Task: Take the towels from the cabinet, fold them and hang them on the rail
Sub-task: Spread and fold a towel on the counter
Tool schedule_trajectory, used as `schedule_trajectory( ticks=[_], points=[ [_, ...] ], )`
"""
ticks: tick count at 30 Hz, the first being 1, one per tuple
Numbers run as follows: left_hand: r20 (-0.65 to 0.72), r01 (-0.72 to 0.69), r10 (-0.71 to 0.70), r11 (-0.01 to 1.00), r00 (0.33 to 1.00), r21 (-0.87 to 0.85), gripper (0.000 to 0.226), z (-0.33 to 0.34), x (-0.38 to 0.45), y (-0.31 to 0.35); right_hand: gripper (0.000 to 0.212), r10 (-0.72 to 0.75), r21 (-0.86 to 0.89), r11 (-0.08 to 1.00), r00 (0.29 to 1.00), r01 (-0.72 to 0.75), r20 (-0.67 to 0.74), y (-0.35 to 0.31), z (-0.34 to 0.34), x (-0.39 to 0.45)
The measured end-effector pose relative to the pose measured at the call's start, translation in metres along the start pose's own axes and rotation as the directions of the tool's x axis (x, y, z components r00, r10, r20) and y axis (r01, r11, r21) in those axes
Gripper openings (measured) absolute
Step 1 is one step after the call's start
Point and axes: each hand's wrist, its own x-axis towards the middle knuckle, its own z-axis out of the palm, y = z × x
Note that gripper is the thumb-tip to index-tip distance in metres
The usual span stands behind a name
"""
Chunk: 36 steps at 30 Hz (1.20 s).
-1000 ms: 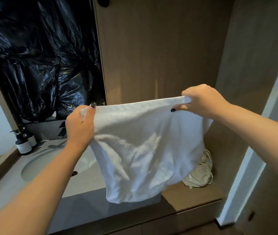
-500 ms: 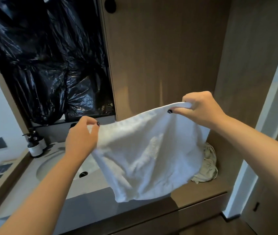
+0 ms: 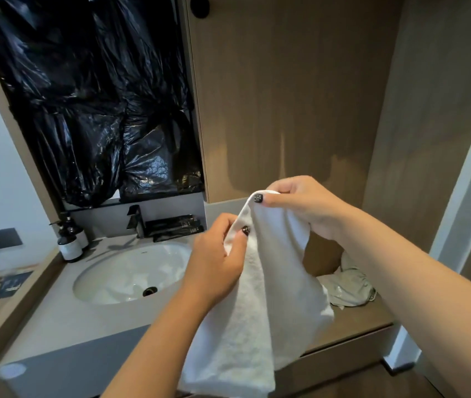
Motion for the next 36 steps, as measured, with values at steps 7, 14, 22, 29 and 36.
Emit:
schedule_trajectory(
  ticks=[7, 14, 22, 29, 36],
  points=[
    [-0.139, 0.231, -0.287, 0.919, 0.948, -0.319, 0.017, 0.004, -0.008, -0.009, 0.056, 0.222, 0.509, 0.83, 0.972, -0.231, 0.079, 0.076, 0.014, -0.03],
    [-0.01, 0.285, -0.285, 0.954, 0.958, 0.096, 0.006, 0.009, -0.013, -0.029, 0.041, 0.083, 0.246, 0.968, 0.984, -0.042, -0.16, 0.077, 0.017, -0.035],
    [0.09, 0.127, -0.127, 0.992, 0.988, -0.001, 0.013, 0.028, -0.013, -0.021, 0.034, -0.022, 0.117, 0.993, 0.999, 0.018, 0.036, 0.078, 0.032, -0.045],
    [-0.107, 0.017, -0.015, 1.0, 0.994, 0.012, 0.011, 0.069, -0.013, -0.012, 0.011, 0.042, 0.163, 0.986, 0.987, -0.016, -0.157, 0.104, 0.036, -0.065],
    [-0.096, 0.216, -0.229, 0.968, 0.969, -0.13, 0.013, 0.084, -0.014, -0.015, 0.036, 0.068, 0.052, 0.997, 0.964, -0.056, -0.256, 0.137, 0.022, -0.083]
  ],
)
